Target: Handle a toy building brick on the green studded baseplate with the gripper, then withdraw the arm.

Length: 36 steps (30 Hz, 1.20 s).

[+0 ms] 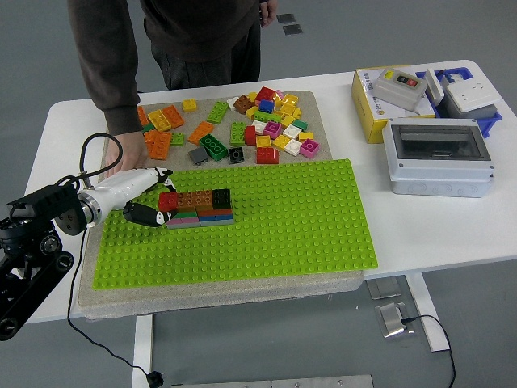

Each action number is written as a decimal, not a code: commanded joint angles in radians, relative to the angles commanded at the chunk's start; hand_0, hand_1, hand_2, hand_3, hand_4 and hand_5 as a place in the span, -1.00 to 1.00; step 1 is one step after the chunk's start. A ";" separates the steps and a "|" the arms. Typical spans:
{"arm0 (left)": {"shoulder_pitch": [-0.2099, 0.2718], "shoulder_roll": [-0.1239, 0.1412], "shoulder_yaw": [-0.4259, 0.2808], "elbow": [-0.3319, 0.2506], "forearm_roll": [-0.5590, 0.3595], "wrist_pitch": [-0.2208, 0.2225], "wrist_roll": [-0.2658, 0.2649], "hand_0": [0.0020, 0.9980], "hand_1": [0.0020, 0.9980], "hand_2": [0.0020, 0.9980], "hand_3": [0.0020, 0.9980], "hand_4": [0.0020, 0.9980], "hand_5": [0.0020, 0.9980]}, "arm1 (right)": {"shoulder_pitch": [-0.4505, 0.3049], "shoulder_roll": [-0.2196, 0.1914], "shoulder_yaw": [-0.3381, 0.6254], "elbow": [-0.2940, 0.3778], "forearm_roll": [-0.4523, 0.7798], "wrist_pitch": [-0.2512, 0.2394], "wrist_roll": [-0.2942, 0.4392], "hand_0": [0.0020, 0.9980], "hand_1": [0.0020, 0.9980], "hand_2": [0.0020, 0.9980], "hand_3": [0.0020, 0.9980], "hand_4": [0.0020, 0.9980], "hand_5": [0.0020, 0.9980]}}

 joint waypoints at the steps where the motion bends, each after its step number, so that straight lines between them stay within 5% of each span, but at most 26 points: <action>1: 0.000 0.000 0.000 0.000 0.000 0.000 0.000 1.00 0.99 0.98 0.22 0.31 -0.44 | 0.000 0.000 0.000 0.000 0.000 0.000 0.000 0.28 0.15 0.10 0.60 0.38 1.00; 11: -0.002 0.002 -0.001 -0.002 0.001 -0.001 0.001 1.00 0.99 0.98 0.24 0.31 -0.44 | 0.001 -0.001 0.001 0.000 -0.001 0.001 0.000 0.28 0.15 0.10 0.60 0.38 1.00; 18: -0.003 0.001 -0.002 0.003 -0.001 0.000 0.002 1.00 1.00 0.99 0.47 0.33 -0.44 | 0.002 -0.001 0.000 0.000 -0.001 0.001 0.000 0.28 0.15 0.10 0.60 0.37 1.00; 36: -0.006 -0.001 -0.002 0.007 -0.003 0.001 -0.002 1.00 1.00 0.99 0.46 0.35 -0.43 | 0.003 -0.001 -0.006 0.000 0.004 0.001 0.002 0.28 0.15 0.10 0.60 0.37 1.00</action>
